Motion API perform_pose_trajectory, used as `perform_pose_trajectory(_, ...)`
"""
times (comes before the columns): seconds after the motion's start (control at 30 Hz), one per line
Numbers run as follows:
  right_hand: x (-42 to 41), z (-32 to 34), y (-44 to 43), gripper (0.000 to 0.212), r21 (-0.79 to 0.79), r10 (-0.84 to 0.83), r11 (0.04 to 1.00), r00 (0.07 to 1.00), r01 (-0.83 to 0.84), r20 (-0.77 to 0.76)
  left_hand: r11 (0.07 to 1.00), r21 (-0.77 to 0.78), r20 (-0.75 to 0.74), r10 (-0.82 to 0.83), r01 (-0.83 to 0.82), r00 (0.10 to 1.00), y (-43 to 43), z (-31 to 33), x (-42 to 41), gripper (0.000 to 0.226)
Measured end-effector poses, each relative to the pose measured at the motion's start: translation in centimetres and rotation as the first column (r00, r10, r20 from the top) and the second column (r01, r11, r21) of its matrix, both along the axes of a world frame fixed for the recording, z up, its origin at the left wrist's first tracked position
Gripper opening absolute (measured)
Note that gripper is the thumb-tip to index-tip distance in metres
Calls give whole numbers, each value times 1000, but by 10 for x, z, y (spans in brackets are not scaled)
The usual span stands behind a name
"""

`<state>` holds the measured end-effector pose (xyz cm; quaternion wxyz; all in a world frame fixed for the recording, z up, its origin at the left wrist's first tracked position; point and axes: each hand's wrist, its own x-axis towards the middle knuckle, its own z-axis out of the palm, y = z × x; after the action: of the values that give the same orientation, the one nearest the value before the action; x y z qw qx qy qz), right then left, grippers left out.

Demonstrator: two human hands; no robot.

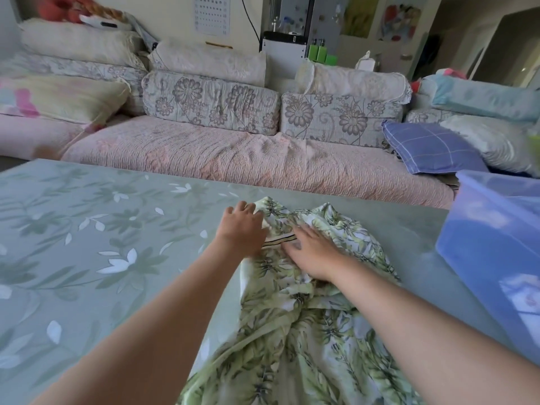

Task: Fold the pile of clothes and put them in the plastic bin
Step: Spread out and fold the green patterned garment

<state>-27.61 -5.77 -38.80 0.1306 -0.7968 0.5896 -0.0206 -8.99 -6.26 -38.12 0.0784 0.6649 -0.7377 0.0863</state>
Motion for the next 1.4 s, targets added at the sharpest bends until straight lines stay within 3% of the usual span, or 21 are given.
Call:
perform_pose_trajectory(0.07,-7,7,24,68,-34,3,999,995,1,99,994,-69,-62,-94,90,994,17,19,-8,44)
perform_pose_trajectory(0.2,-21,24,80,59,-81,26,997,979,-10,201,986,59,-279,-136,158,951,62,44,-26,37)
perform_pose_trajectory(0.47,-36,35,185,51,-262,181,952,981,-158,69,978,205,-371,52,27,927,170,50,-19,27)
perform_pose_trajectory(0.57,-37,31,220,43,-270,249,932,968,-240,1,918,394,-272,161,-43,949,205,45,-9,40)
perform_pose_trajectory(0.67,-35,25,249,54,-125,308,943,951,-309,-22,822,566,-151,174,-60,973,230,45,-5,42)
perform_pose_trajectory(0.77,-34,14,267,76,15,336,941,931,-338,-140,790,609,-102,168,-72,981,247,49,-6,31)
perform_pose_trajectory(0.87,-35,13,280,79,59,340,941,926,-334,-163,811,573,-110,215,-115,970,261,58,-4,25)
perform_pose_trajectory(0.97,-40,26,285,73,72,305,950,952,-303,-17,869,485,-248,247,-100,937,269,76,-2,32)
perform_pose_trajectory(1.07,-43,32,277,45,69,139,982,921,-176,365,908,415,-518,192,49,833,282,92,-15,33)
perform_pose_trajectory(1.13,-41,35,266,27,116,-99,993,791,36,603,820,481,-754,206,310,624,294,99,-31,25)
perform_pose_trajectory(1.17,-40,40,260,31,190,-222,974,696,125,682,720,541,-789,256,435,558,299,100,-40,21)
perform_pose_trajectory(1.23,-45,44,252,45,404,-430,899,530,171,731,456,639,-765,291,619,575,305,97,-51,31)
perform_pose_trajectory(1.27,-49,46,251,51,474,-485,865,508,162,712,352,667,-744,270,656,611,305,92,-55,39)
perform_pose_trajectory(1.3,-52,46,253,50,478,-482,863,555,165,678,311,681,-731,236,663,641,302,87,-56,41)
perform_pose_trajectory(1.33,-56,44,254,45,439,-448,879,643,189,621,349,673,-734,207,652,647,299,81,-56,39)
perform_pose_trajectory(1.4,-57,38,255,56,348,-393,906,779,239,488,617,543,-788,139,569,600,290,71,-58,25)
